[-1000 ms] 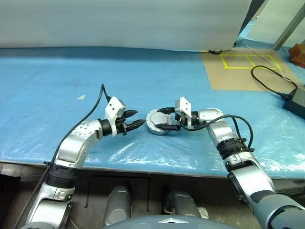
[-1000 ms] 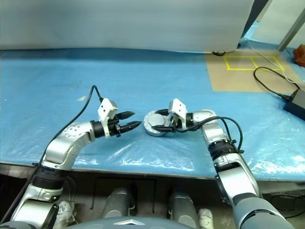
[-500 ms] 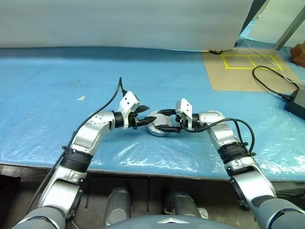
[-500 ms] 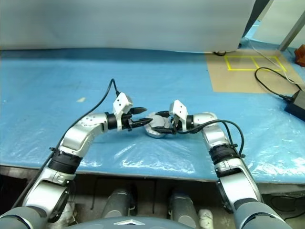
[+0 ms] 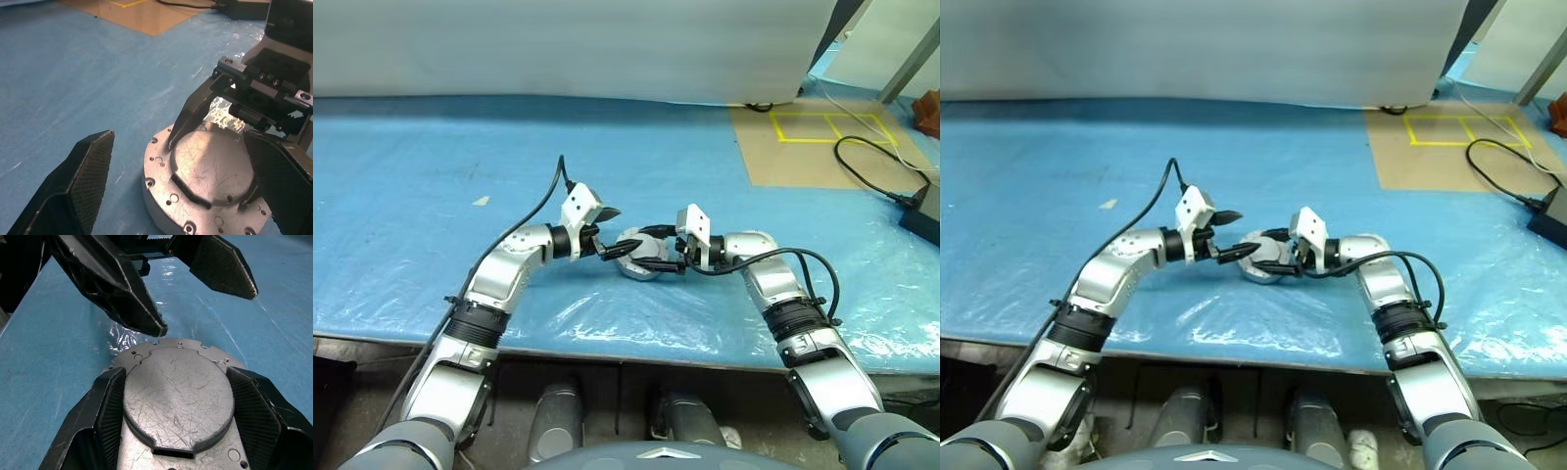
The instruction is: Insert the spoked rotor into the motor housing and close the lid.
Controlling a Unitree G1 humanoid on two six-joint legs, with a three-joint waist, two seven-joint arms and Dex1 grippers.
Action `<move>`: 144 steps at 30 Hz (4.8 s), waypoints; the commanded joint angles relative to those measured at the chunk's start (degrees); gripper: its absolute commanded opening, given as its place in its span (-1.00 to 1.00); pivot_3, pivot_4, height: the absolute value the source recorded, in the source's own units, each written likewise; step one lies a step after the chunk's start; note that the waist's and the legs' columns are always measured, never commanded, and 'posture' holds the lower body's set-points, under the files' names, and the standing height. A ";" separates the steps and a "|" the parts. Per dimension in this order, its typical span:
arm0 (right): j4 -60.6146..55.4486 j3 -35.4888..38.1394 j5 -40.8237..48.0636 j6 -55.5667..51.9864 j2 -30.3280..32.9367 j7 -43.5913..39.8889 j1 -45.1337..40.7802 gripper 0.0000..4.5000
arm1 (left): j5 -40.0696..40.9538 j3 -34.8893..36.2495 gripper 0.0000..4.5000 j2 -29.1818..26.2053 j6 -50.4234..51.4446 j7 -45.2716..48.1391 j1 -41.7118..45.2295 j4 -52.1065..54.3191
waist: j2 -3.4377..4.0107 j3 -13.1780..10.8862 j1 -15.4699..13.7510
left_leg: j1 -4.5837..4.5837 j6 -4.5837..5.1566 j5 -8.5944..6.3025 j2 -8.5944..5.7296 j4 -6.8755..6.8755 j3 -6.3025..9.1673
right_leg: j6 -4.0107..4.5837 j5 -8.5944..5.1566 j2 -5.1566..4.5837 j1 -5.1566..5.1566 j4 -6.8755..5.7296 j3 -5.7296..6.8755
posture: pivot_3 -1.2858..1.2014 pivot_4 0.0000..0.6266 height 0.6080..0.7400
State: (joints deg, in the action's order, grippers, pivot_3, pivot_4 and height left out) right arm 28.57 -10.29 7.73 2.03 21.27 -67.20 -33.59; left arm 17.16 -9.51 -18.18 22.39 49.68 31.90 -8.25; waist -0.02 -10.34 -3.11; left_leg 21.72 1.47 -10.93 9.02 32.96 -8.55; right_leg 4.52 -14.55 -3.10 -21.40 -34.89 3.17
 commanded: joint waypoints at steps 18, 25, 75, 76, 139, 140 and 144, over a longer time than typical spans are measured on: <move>2.17 -0.37 -1.45 -2.56 1.28 1.48 2.45 0.31 | -6.36 -5.25 -0.99 0.14 -6.19 2.28 -0.73 -1.95 | 0.00 0.00 -0.04 | -0.08 -0.01 0.00 -0.02 -0.16 0.00 | 0.00 0.00 -0.01 0.07 0.13 0.00 | 0.03 -0.52 1.00; 1.48 -0.54 -1.45 -2.68 1.50 1.72 3.12 0.31 | -9.02 -5.67 -0.99 0.94 -9.24 2.03 0.13 -4.83 | 0.00 0.00 -0.16 | -0.17 -0.02 -0.01 -0.04 -0.20 0.00 | -0.01 0.00 -0.02 0.17 0.17 0.00 | 0.03 -0.52 1.00; 0.98 -1.21 -0.79 -3.06 1.97 1.78 3.44 0.31 | -6.60 -2.94 -0.99 -0.66 -11.28 4.96 -5.12 -3.64 | 0.00 0.00 -0.85 | -0.33 -0.26 -0.08 -0.08 -0.56 -0.07 | -0.04 -0.02 -0.04 0.20 0.32 -0.01 | 0.03 -0.52 1.00; 0.79 -1.19 -0.70 -3.19 2.02 1.72 3.54 0.31 | -6.73 -2.74 -0.99 -0.82 -11.48 4.88 -5.08 -4.02 | 0.00 0.00 -0.85 | -0.33 -0.26 -0.08 -0.08 -0.56 -0.07 | -0.04 -0.02 -0.04 0.20 0.33 -0.01 | 0.03 -0.52 1.00; -20.93 18.27 33.62 -66.62 2.11 22.68 13.02 0.74 | -6.86 -2.19 -1.00 -1.97 -9.45 4.76 -6.83 -0.65 | 0.16 0.06 -1.21 | 0.30 -0.36 0.22 -0.13 -0.63 -0.08 | -0.09 -0.05 -0.05 -0.61 0.14 0.01 | 0.03 -0.52 1.00; -20.68 18.07 33.50 -66.27 2.00 22.68 13.00 0.74 | -6.85 -2.15 -1.00 -2.02 -9.46 4.73 -6.92 -0.60 | 0.16 0.06 -1.21 | 0.29 -0.36 0.22 -0.13 -0.63 -0.08 | -0.09 -0.05 -0.05 -0.59 0.14 0.01 | 0.03 -0.52 1.00; -19.87 17.84 33.77 -64.72 0.36 22.75 11.94 0.74 | -6.88 -2.18 -1.00 -2.06 -9.56 4.48 -7.20 -0.47 | 0.16 0.07 -1.02 | 0.27 -0.36 0.22 -0.13 -0.63 -0.08 | -0.10 -0.05 -0.05 -0.58 0.13 0.01 | 0.03 -0.52 1.00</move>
State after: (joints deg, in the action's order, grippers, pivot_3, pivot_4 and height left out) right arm 8.10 8.72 41.73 -62.61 22.36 -44.83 -21.76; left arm 10.34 -11.57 -19.94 12.51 54.43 25.38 -9.68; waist 0.14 -10.27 -4.13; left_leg 21.98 1.10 -10.71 8.89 32.33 -8.63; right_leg 4.42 -14.60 -3.15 -21.98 -34.77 3.18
